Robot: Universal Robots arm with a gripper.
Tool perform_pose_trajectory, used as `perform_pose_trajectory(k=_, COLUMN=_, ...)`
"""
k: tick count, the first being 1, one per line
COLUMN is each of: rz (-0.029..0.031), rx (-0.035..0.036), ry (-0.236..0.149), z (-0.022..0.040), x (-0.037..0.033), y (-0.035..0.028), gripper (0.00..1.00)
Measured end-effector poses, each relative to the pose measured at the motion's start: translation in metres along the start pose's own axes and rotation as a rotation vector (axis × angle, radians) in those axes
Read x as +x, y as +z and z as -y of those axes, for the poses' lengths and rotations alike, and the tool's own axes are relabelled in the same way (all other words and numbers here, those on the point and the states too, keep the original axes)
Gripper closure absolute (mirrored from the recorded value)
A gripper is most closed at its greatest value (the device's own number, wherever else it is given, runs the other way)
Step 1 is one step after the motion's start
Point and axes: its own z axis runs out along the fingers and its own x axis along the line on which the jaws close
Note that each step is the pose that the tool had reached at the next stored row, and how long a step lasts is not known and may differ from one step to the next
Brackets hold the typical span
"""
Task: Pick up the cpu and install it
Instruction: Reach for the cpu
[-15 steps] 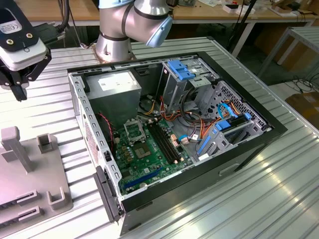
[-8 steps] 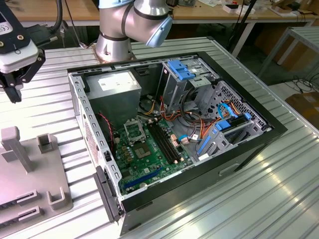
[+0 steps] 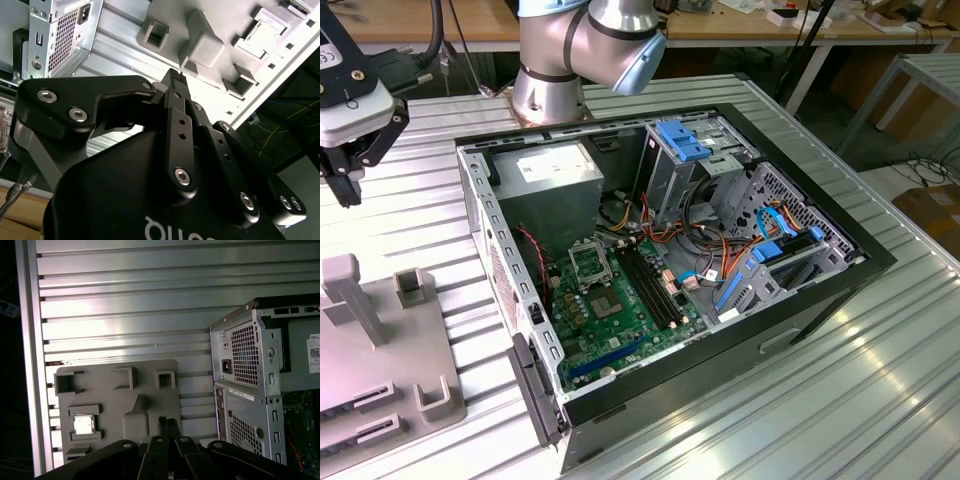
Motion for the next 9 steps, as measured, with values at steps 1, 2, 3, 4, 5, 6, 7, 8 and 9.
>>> perform_pose_trajectory(k=1, rz=0.0000, rx=0.0000, ry=0.000, z=0.0000, x=0.0000, y=0.0000, gripper=0.89)
perform_pose_trajectory(k=2, rz=0.0000, rx=0.0000, ry=0.000, z=0.0000, x=0.0002, y=0.0000, gripper=0.89)
perform_pose_trajectory(k=3, rz=0.0000, rx=0.0000, ry=0.000, z=0.0001, x=0.0006, y=0.0000, gripper=0.89)
perform_pose_trajectory(k=4, rz=0.0001, rx=0.0000, ry=0.000, z=0.0001, x=0.0011, y=0.0000, gripper=0.89)
perform_pose_trajectory(k=5, rz=0.0000, rx=0.0000, ry=0.000, z=0.0001, x=0.0015, y=0.0000, gripper=0.89)
perform_pose_trajectory(k=6, rz=0.0000, rx=0.0000, ry=0.000, z=0.0002, x=0.0021, y=0.0000, gripper=0.89)
perform_pose_trajectory(k=7, rz=0.0000, rx=0.0000, ry=0.000, z=0.0002, x=0.0028, y=0.0000, gripper=0.89)
perform_pose_trajectory(k=8, rz=0.0000, rx=0.0000, ry=0.000, z=0.0003, x=0.0040, y=-0.0001, gripper=0.89)
perform_pose_trajectory(k=9, rz=0.0001, rx=0.0001, ry=0.000, z=0.0004, x=0.0048, y=-0.0001, gripper=0.89)
